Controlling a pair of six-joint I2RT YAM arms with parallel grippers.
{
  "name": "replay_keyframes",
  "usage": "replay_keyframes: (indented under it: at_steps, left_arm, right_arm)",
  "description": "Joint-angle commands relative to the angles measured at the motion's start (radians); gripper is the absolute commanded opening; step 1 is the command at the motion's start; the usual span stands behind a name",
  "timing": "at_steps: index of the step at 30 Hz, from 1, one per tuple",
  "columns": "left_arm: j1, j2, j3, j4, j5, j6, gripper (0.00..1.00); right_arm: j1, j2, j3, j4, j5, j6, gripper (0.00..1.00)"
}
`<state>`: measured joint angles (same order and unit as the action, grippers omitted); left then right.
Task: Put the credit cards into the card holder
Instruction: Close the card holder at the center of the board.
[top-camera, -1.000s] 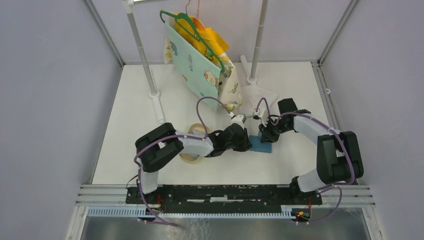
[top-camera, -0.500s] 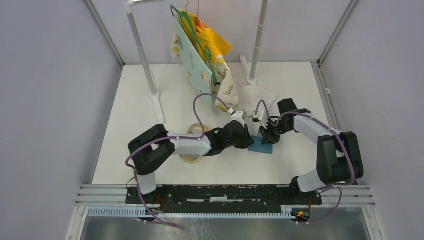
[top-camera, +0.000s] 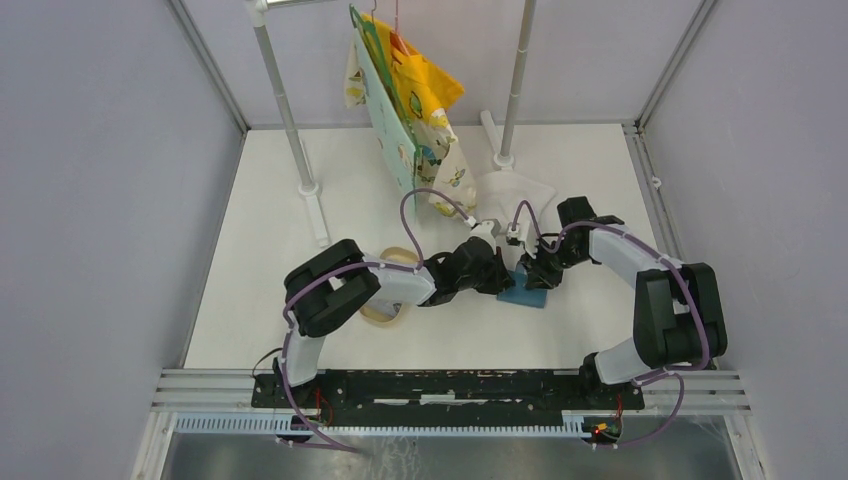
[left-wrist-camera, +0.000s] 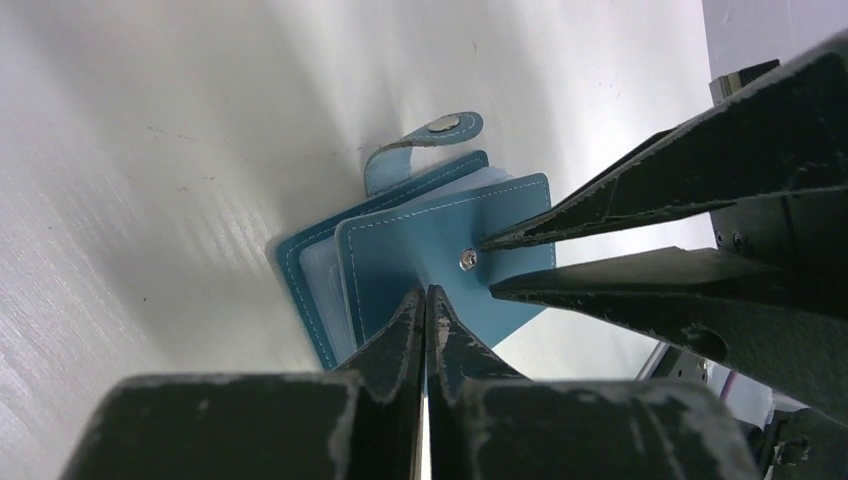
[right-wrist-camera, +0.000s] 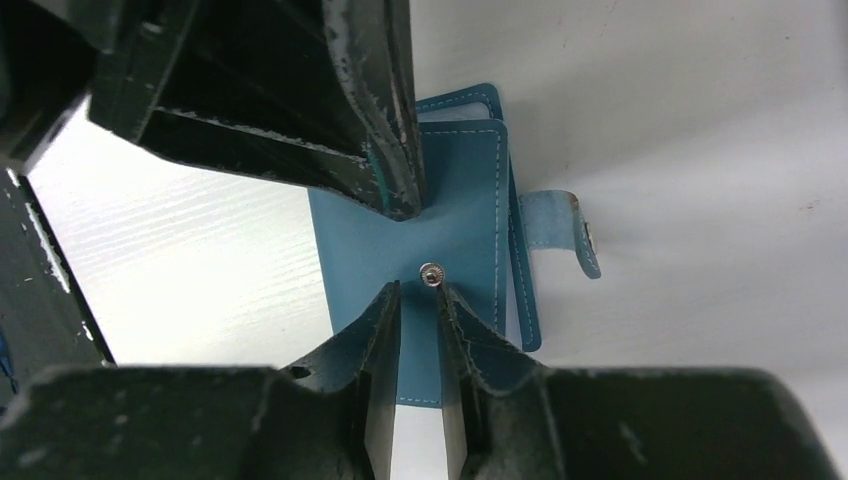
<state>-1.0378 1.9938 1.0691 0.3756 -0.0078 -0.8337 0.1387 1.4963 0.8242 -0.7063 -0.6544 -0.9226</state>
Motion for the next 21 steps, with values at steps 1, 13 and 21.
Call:
replay_keyframes:
  at_steps: [1,13,21]
  left_arm:
    - [0.011,0.04,-0.02,0.0,-0.022,-0.039,0.03]
    - [0.002,-0.014,-0.12,-0.037,-0.116,-0.101,0.02]
    - [-0.015,0.006,-0.1,-0.046,-0.122,-0.114,0.02]
  right_arm:
    - [-0.027,-0.018,0.073,-0.1,-0.056,-0.08,0.27]
    - [-0.086,-0.046,0.187,-0.25,-0.17,-0.682,0.66]
    - [-0.038,0.121,0.313,-0.294,-0.109,-0.716,0.5]
